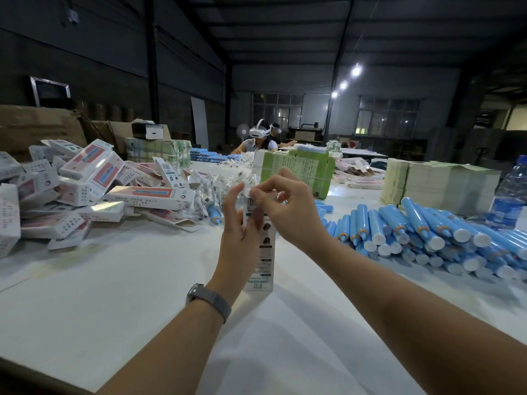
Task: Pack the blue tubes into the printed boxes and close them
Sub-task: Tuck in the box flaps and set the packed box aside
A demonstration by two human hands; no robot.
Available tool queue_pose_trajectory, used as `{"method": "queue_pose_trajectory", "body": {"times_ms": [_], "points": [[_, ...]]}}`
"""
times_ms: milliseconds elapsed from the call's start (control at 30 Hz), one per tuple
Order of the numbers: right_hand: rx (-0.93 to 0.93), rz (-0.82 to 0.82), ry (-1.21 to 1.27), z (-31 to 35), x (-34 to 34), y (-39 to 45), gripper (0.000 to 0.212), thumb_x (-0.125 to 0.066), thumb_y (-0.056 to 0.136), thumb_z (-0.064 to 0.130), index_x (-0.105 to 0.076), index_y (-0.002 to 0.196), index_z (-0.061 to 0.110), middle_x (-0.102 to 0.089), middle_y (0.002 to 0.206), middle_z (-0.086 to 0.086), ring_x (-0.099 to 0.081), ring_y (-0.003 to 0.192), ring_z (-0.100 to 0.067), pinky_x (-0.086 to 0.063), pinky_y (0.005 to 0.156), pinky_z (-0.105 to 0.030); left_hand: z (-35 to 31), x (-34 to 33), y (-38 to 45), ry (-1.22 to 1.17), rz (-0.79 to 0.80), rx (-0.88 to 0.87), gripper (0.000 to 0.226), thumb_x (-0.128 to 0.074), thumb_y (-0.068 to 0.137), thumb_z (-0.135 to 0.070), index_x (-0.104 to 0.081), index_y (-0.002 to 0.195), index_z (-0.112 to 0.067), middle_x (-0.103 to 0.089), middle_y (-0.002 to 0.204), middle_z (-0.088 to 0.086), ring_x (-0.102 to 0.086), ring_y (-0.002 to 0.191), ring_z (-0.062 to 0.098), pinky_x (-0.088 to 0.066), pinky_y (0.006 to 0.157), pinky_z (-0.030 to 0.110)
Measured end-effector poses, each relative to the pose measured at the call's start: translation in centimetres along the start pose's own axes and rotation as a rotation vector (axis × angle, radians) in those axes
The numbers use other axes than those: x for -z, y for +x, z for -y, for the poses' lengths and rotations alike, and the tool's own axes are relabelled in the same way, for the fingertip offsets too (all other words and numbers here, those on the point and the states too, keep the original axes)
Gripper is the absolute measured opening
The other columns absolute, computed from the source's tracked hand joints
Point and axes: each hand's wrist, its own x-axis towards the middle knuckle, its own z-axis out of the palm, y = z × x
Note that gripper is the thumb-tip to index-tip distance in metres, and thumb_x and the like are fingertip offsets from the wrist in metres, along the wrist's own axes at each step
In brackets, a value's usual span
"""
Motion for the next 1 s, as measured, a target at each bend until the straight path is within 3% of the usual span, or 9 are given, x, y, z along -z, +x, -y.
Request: {"method": "queue_pose_trajectory", "body": {"times_ms": [167, 267, 400, 533, 633, 767, 900, 1000], "points": [[-0.044, 0.071, 0.013, -0.1, -0.1, 0.8, 0.013, -0.072, 0.087, 0.012, -0.065, 0.077, 0.017, -0.056, 0.091, -0.003, -0.057, 0.085, -0.014, -0.052, 0.081, -0.034, -0.2, -0.2, 0.2, 0.023, -0.008, -0.01, 0.049, -0.038, 0.105, -0.003, -0.037, 0.126, -0.048, -0.063, 0.113, -0.013, -0.067, 0.088, 0.007, -0.057, 0.075, 0.036], [-0.061, 0.05, 0.091, -0.5, -0.4, 0.1, 0.007, -0.068, 0.09, 0.01, -0.064, 0.087, 0.014, -0.062, 0.098, 0.0, -0.061, 0.094, -0.013, -0.053, 0.081, -0.032, -0.1, -0.2, 0.2, -0.017, 0.0, -0.014, 0.044, -0.038, 0.107, -0.005, -0.038, 0.129, -0.042, -0.069, 0.106, -0.012, -0.069, 0.088, 0.009, -0.058, 0.074, 0.035], [-0.074, 0.002, 0.133, -1.0, -0.8, -0.7, 0.009, -0.066, 0.092, 0.01, -0.068, 0.099, 0.016, -0.068, 0.099, 0.003, -0.065, 0.094, -0.016, -0.055, 0.086, -0.037, 0.0, -0.3, 0.2, -0.022, 0.005, -0.001, 0.033, -0.043, 0.101, -0.033, -0.039, 0.127, -0.052, -0.07, 0.1, -0.013, -0.07, 0.087, 0.021, -0.058, 0.077, 0.052], [-0.078, 0.022, 0.152, -0.6, -0.6, -0.5, 0.018, -0.064, 0.092, 0.005, -0.074, 0.1, 0.017, -0.064, 0.096, 0.01, -0.063, 0.092, -0.005, -0.052, 0.083, -0.022, 0.5, -0.2, 0.3, -0.074, 0.044, -0.009, 0.037, -0.041, 0.101, -0.034, -0.039, 0.129, -0.056, -0.07, 0.096, -0.017, -0.067, 0.079, 0.008, -0.054, 0.07, 0.032], [-0.092, -0.001, 0.157, -0.4, -0.7, -0.5, 0.017, -0.064, 0.091, 0.001, -0.074, 0.095, 0.014, -0.067, 0.096, 0.006, -0.064, 0.09, -0.005, -0.053, 0.082, -0.022, 0.8, -0.2, 0.2, -0.098, 0.062, 0.009, 0.041, -0.041, 0.101, -0.033, -0.038, 0.131, -0.061, -0.069, 0.112, -0.019, -0.07, 0.099, 0.012, -0.057, 0.082, 0.039], [-0.072, -0.071, 0.19, -0.2, -1.4, -1.1, 0.017, -0.063, 0.089, -0.002, -0.074, 0.092, 0.011, -0.072, 0.099, 0.002, -0.066, 0.095, -0.006, -0.052, 0.083, -0.018, 0.5, -0.3, -0.2, -0.099, 0.069, -0.054, 0.046, -0.037, 0.104, -0.016, -0.032, 0.141, -0.044, -0.063, 0.12, -0.029, -0.066, 0.108, 0.001, -0.054, 0.082, 0.019], [-0.04, -0.1, 0.2, -0.3, -1.6, -1.6, 0.016, -0.065, 0.088, 0.0, -0.073, 0.092, 0.013, -0.071, 0.098, 0.001, -0.065, 0.094, -0.008, -0.051, 0.084, -0.02, 0.7, -0.1, -0.5, -0.11, 0.063, -0.071, 0.045, -0.037, 0.101, -0.016, -0.033, 0.14, -0.036, -0.063, 0.124, -0.016, -0.066, 0.108, 0.005, -0.053, 0.084, 0.022], [-0.041, -0.128, 0.192, -0.1, -2.1, -1.6, 0.016, -0.065, 0.088, 0.0, -0.072, 0.09, 0.014, -0.07, 0.095, 0.001, -0.065, 0.091, -0.008, -0.051, 0.082, -0.021, 0.8, -0.1, -0.4, -0.071, 0.061, -0.075, 0.048, -0.036, 0.101, -0.013, -0.031, 0.14, -0.04, -0.064, 0.116, -0.026, -0.065, 0.103, -0.001, -0.054, 0.083, 0.021]]}}
